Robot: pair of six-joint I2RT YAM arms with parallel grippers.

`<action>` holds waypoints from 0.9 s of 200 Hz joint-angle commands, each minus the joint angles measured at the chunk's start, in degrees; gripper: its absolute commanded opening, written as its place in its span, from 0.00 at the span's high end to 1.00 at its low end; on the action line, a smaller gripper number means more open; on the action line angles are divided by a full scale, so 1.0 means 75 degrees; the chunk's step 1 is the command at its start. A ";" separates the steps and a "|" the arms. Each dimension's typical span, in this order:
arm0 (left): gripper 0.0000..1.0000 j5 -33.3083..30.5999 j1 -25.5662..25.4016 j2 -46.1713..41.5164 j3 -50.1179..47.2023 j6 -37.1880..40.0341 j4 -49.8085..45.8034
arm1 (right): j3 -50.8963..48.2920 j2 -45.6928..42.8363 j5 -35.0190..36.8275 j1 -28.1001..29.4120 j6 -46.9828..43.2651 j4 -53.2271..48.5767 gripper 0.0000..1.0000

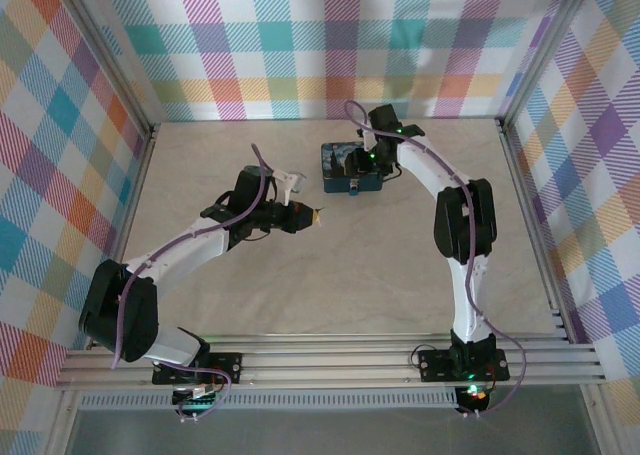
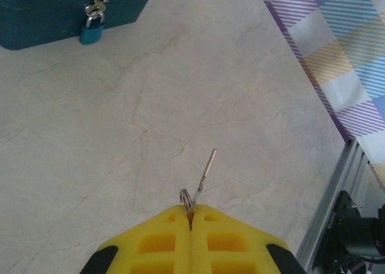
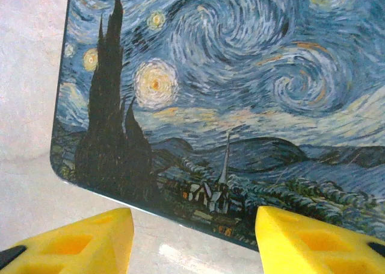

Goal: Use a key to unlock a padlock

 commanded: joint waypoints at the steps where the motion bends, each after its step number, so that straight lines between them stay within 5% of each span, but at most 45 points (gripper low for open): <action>1: 1.00 -0.0241 -0.0048 0.0149 -0.0123 -0.0123 -0.0142 | -0.0464 -0.0042 -0.0201 0.0123 -0.0360 -0.0290 0.44; 92: 1.00 -0.0189 0.0022 0.0798 -0.0010 -0.0801 0.0039 | -0.2652 -0.0987 -0.0457 0.0503 -0.0443 0.0291 0.49; 180: 1.00 0.0397 0.0011 0.1005 0.0467 -0.0437 -0.0609 | -0.3091 -0.1998 -0.0311 0.0724 -0.1001 0.0068 0.50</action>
